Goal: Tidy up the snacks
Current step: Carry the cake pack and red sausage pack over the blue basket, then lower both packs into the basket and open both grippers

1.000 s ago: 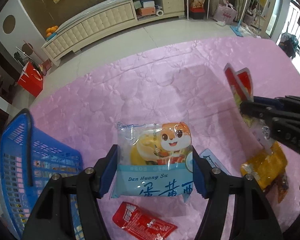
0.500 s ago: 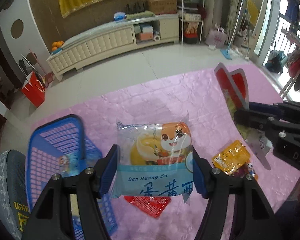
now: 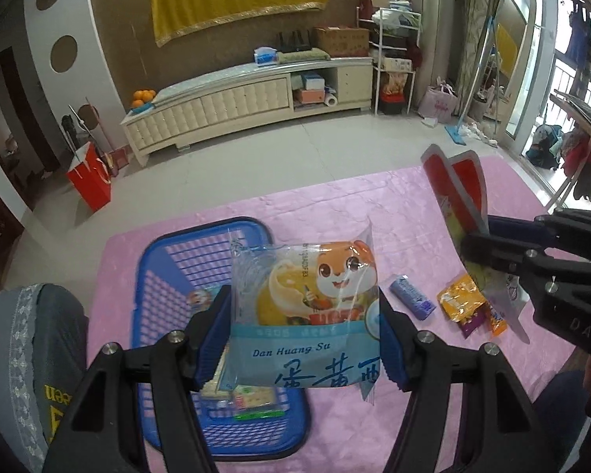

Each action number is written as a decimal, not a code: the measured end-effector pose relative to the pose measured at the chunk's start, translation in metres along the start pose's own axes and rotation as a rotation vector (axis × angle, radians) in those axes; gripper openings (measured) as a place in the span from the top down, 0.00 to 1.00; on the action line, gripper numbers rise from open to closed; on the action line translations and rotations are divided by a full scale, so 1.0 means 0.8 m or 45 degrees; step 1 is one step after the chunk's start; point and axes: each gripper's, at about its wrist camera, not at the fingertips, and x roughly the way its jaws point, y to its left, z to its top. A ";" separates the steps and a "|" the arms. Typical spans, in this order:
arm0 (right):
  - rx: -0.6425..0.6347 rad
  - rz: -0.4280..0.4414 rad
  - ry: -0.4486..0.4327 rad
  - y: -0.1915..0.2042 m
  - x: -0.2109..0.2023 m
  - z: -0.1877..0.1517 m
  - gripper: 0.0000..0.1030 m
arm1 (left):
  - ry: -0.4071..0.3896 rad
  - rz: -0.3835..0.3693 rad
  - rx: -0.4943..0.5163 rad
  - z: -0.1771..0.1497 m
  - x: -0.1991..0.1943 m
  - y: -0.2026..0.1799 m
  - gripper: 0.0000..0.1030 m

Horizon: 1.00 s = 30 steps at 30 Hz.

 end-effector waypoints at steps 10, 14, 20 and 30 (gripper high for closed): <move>-0.128 0.058 0.024 0.078 0.030 0.015 0.75 | -0.001 0.052 -0.016 -0.029 -0.020 0.065 0.38; -0.166 0.082 0.057 0.102 0.053 0.020 0.75 | 0.018 0.066 -0.029 -0.037 -0.015 0.092 0.38; -0.208 0.106 0.088 0.128 0.081 0.030 0.75 | 0.062 0.061 -0.066 -0.045 0.006 0.122 0.38; -0.221 0.080 0.137 0.130 0.129 0.035 0.75 | 0.128 0.043 -0.083 -0.034 0.073 0.144 0.38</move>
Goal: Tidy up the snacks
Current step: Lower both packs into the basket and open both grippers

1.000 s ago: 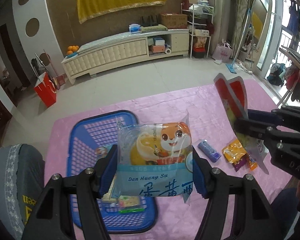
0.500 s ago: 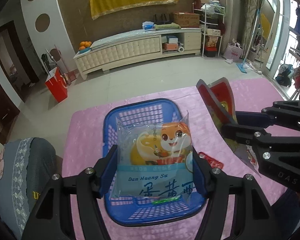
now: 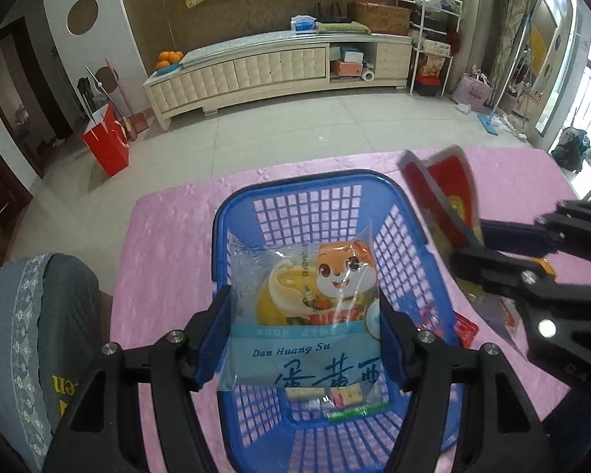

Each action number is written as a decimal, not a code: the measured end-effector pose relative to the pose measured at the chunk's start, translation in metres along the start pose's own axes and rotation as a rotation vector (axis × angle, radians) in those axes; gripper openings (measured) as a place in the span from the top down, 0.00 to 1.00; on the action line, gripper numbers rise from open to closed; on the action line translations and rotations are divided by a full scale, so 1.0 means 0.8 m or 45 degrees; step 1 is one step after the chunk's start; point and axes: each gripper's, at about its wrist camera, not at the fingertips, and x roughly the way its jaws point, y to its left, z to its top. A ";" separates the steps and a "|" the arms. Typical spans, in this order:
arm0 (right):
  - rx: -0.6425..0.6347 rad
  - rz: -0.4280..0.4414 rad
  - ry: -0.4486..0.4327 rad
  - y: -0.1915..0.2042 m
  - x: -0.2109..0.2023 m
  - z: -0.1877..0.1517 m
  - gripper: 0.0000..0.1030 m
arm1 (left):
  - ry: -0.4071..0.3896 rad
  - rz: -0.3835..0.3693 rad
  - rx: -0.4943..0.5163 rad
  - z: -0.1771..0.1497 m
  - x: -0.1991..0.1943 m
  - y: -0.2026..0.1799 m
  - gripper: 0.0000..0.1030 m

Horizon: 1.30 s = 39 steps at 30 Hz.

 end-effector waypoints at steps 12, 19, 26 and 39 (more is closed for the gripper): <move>0.014 -0.023 0.043 -0.020 0.022 0.006 0.74 | 0.020 -0.003 -0.014 0.019 0.048 0.017 0.25; -0.006 -0.027 0.031 -0.003 0.010 0.013 0.74 | -0.006 -0.015 -0.033 0.001 0.018 0.029 0.25; -0.068 -0.031 0.028 0.037 0.001 0.025 0.74 | -0.036 -0.002 -0.034 -0.018 -0.013 0.048 0.25; -0.111 -0.066 0.100 0.074 0.040 0.041 0.72 | -0.051 -0.015 -0.070 -0.041 -0.018 0.086 0.25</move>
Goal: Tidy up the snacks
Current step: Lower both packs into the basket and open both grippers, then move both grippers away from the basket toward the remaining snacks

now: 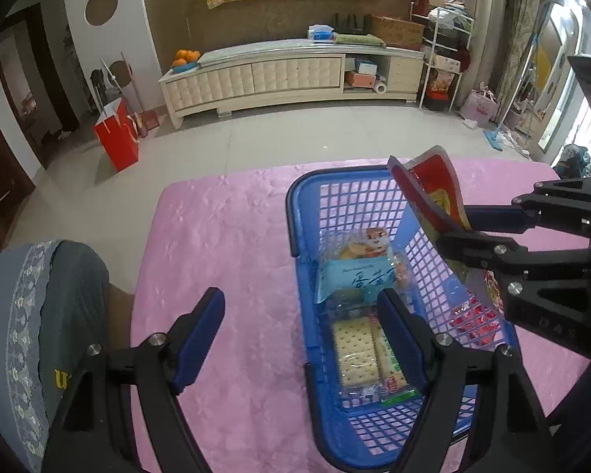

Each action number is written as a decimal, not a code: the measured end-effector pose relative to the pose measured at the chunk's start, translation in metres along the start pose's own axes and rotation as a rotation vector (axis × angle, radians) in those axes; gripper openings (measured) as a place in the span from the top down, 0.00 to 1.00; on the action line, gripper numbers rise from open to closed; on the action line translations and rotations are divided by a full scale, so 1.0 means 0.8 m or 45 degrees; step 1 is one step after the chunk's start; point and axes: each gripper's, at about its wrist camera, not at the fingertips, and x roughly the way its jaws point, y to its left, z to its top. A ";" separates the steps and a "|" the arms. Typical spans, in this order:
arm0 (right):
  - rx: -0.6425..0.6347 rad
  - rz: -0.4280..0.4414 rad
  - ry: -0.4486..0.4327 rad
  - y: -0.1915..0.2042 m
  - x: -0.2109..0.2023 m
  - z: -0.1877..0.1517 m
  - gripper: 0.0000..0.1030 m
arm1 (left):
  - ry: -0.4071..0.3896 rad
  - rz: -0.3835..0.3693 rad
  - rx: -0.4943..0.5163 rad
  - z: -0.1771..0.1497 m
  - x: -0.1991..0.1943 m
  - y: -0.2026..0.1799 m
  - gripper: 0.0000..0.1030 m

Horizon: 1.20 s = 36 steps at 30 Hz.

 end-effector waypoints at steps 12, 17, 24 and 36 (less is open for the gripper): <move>0.006 -0.112 0.048 -0.007 0.039 0.008 0.16 | 0.011 -0.009 -0.046 -0.006 0.009 0.005 0.25; 0.031 -0.151 0.048 -0.018 0.021 0.000 0.13 | 0.002 -0.004 -0.033 -0.007 -0.003 -0.008 0.25; 0.111 -0.130 -0.002 -0.040 -0.037 -0.018 0.13 | -0.046 -0.011 -0.001 -0.004 -0.043 -0.041 0.25; 0.171 -0.193 -0.088 -0.086 -0.138 -0.070 0.13 | -0.117 -0.050 0.083 0.000 -0.094 -0.127 0.25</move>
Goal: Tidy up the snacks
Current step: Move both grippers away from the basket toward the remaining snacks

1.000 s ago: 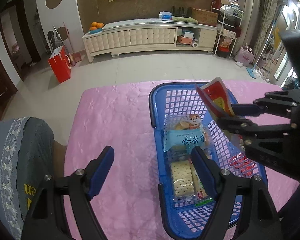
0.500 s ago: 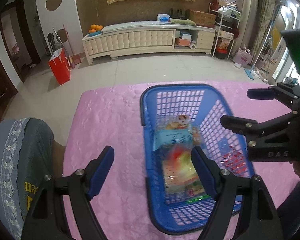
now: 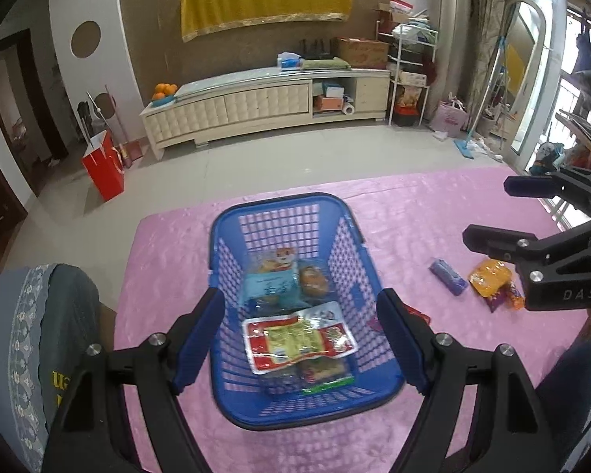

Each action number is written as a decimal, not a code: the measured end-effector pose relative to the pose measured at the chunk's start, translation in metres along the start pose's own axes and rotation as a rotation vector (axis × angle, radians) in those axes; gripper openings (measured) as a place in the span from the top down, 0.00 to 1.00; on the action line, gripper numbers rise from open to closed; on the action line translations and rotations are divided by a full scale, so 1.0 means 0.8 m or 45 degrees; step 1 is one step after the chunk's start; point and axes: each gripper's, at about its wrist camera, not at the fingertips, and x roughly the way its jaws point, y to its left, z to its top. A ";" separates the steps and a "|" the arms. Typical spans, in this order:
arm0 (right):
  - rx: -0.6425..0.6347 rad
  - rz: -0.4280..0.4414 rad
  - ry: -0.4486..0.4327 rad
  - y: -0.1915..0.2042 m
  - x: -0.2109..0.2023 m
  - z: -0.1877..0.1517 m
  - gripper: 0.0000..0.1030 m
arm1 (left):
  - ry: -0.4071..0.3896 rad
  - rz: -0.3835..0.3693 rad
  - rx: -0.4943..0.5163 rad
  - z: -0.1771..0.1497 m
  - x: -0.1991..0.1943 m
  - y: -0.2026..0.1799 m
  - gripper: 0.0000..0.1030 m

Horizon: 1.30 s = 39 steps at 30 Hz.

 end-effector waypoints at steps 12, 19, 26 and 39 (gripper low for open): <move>-0.020 0.029 0.035 -0.032 -0.004 -0.061 0.13 | 0.038 -0.008 -0.049 -0.044 0.003 -0.044 0.25; -0.085 0.124 0.056 -0.034 0.018 -0.101 0.13 | 0.047 0.042 -0.148 -0.093 0.009 -0.064 0.25; -0.207 0.213 0.109 -0.021 0.054 -0.140 0.13 | 0.070 0.098 -0.326 -0.152 0.017 -0.087 0.25; -0.259 0.341 0.212 -0.012 0.131 -0.167 0.13 | 0.116 0.173 -0.499 -0.211 0.057 -0.102 0.25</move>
